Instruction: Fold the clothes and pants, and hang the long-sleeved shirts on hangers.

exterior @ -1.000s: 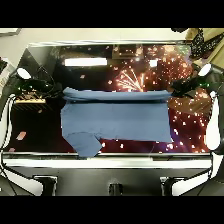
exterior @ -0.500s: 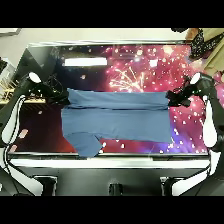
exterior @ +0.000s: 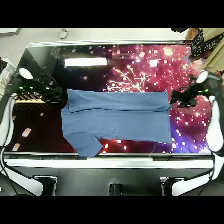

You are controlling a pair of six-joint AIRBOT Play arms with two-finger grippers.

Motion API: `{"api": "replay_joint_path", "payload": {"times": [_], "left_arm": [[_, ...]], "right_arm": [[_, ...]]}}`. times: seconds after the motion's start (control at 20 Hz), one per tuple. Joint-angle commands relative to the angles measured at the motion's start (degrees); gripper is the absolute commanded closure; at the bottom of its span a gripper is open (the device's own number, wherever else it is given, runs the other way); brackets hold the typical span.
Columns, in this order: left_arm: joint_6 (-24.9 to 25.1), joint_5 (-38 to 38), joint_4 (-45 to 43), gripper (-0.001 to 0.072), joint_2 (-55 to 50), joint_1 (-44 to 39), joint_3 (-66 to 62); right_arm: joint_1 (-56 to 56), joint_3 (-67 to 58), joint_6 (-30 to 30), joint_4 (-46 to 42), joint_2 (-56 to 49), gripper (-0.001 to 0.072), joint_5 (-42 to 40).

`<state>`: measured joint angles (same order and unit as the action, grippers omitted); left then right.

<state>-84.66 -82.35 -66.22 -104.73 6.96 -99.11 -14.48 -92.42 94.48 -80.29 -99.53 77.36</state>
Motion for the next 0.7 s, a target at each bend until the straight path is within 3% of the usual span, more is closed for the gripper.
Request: {"api": "replay_joint_path", "payload": {"times": [0.0,0.15,0.35,0.45,0.65], "left_arm": [[0.6,-4.2,-3.7,0.0372,7.5,3.9,2.8],[-0.9,-1.0,-2.5,0.0372,19.2,7.2,20.0],[-0.8,7.6,8.1,0.0371,38.6,8.3,52.0],[-0.8,10.1,13.4,0.0224,46.4,8.3,64.8],[-0.8,10.9,22.0,0.0216,56.0,8.3,81.2]], "right_arm": [[-5.6,2.5,-4.7,3.3,7.7,0.0239,0.7],[-10.4,14.1,-7.6,10.1,14.6,0.0239,0.5],[-11.3,30.0,-8.9,15.3,24.0,0.0239,-0.5],[-11.3,35.0,-8.8,16.7,27.6,0.0240,-0.3],[-11.3,39.4,-8.8,16.9,32.7,0.0240,1.7]]}}
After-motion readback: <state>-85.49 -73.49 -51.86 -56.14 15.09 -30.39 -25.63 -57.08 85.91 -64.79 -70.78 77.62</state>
